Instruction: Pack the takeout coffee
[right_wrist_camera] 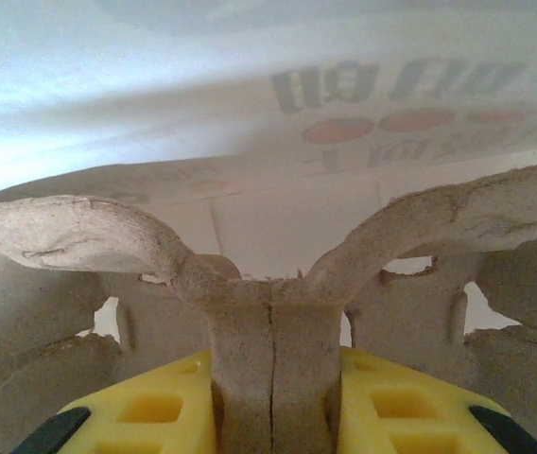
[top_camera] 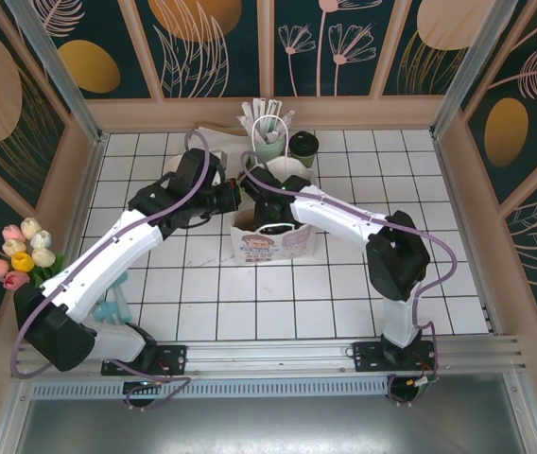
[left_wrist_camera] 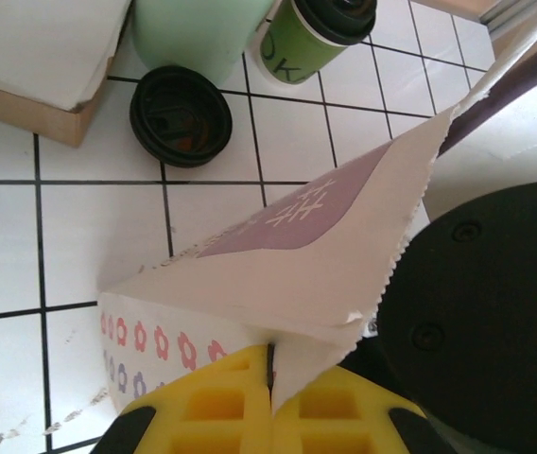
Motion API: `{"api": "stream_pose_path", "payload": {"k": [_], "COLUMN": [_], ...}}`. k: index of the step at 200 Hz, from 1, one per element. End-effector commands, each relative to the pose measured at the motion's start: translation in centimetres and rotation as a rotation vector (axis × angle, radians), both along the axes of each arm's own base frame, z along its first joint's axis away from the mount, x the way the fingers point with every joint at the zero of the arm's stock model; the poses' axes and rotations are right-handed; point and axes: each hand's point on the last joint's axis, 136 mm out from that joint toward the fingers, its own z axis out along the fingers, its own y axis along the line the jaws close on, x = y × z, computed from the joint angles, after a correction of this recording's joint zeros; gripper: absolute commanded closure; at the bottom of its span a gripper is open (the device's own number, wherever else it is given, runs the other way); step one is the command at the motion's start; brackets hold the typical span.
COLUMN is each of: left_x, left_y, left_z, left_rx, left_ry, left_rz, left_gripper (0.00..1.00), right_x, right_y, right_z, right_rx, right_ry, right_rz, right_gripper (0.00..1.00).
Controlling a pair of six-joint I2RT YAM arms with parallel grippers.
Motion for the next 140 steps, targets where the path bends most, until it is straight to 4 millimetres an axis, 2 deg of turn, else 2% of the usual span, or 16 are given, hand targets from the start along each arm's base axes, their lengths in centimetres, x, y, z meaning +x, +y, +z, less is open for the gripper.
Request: {"api": "stream_pose_path", "payload": {"k": [1, 45, 68, 98, 119, 127, 140], "left_x": [-0.9, -0.5, -0.2, 0.2, 0.3, 0.3, 0.4], "left_y": [-0.2, -0.1, 0.2, 0.8, 0.8, 0.8, 0.8], "left_z": [0.2, 0.2, 0.4, 0.6, 0.7, 0.7, 0.7], "left_rx": [-0.059, -0.046, -0.035, -0.006, 0.006, 0.012, 0.016], "left_ry": [0.02, 0.011, 0.001, -0.014, -0.015, -0.016, -0.017], "left_rz": [-0.007, 0.002, 0.021, 0.049, 0.046, 0.045, 0.045], "left_gripper": [1.0, 1.0, 1.0, 1.0, 1.0, 1.0, 1.0], "right_x": [0.9, 0.5, 0.4, 0.6, 0.6, 0.5, 0.3], "right_y": [-0.2, -0.9, -0.8, -0.6, -0.2, -0.1, -0.1], "right_z": [0.0, -1.8, -2.0, -0.9, 0.5, 1.0, 1.6], "right_rx": [-0.01, -0.04, -0.043, -0.04, -0.024, -0.021, -0.019], "right_ry": [-0.059, -0.027, -0.023, -0.048, -0.068, -0.068, -0.07], "right_rz": [-0.047, -0.06, -0.048, -0.011, 0.04, 0.06, 0.085], "right_gripper": [0.69, 0.63, 0.54, 0.39, 0.33, 0.26, 0.22]}}
